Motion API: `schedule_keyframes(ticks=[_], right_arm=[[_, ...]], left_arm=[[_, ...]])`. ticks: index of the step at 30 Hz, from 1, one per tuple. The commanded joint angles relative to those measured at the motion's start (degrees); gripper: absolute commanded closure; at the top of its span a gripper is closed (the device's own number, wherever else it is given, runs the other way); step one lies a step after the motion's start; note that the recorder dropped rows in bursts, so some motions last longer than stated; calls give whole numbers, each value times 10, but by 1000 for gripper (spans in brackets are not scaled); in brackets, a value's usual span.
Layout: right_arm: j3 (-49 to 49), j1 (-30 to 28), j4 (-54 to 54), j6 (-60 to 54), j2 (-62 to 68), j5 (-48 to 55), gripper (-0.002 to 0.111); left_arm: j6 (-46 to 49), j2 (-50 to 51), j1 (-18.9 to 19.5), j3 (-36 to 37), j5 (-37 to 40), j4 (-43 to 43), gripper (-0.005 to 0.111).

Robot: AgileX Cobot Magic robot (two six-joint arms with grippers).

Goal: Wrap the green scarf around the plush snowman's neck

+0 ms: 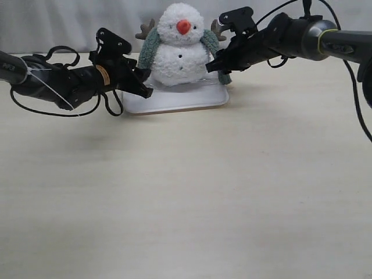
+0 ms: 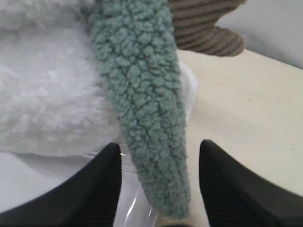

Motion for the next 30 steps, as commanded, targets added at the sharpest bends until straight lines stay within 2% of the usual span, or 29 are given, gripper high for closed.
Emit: schedule_keyframes(ticks=[1,5,9,12,13,15,17,19,23,26,30], right_arm=[[-4,0,0,-4,0,4,81],[-4,0,30,-12,0,18,101],[-4,0,98,-66,0,70,104],[-4,0,149,-107,-7,145,104],[-4,0,166,-123,-17,177,104],[-4,0,189,-135,-32,203,104],[-4,0,229,-152,-42,215,104],[-4,0,284,-184,-39,219,104],[-4,0,331,-200,-12,197,104],[-4,0,365,-227,-6,195,104],[-4,9,386,-251,-5,184,104]], left_arm=[[-6,6,0,-6,-11,27,75],[-6,6,-1,-6,-13,33,96],[-6,6,-4,-6,-17,33,107],[-9,6,-6,-6,-17,57,107],[-28,6,-7,-6,-23,97,107],[-50,6,-7,-6,-28,132,107],[-57,6,-7,-6,-28,132,107],[-79,6,-7,-6,-40,139,107],[-176,6,-7,-9,-116,240,107],[-249,6,-8,-27,-124,315,107],[-289,11,-20,-47,-120,379,107]])
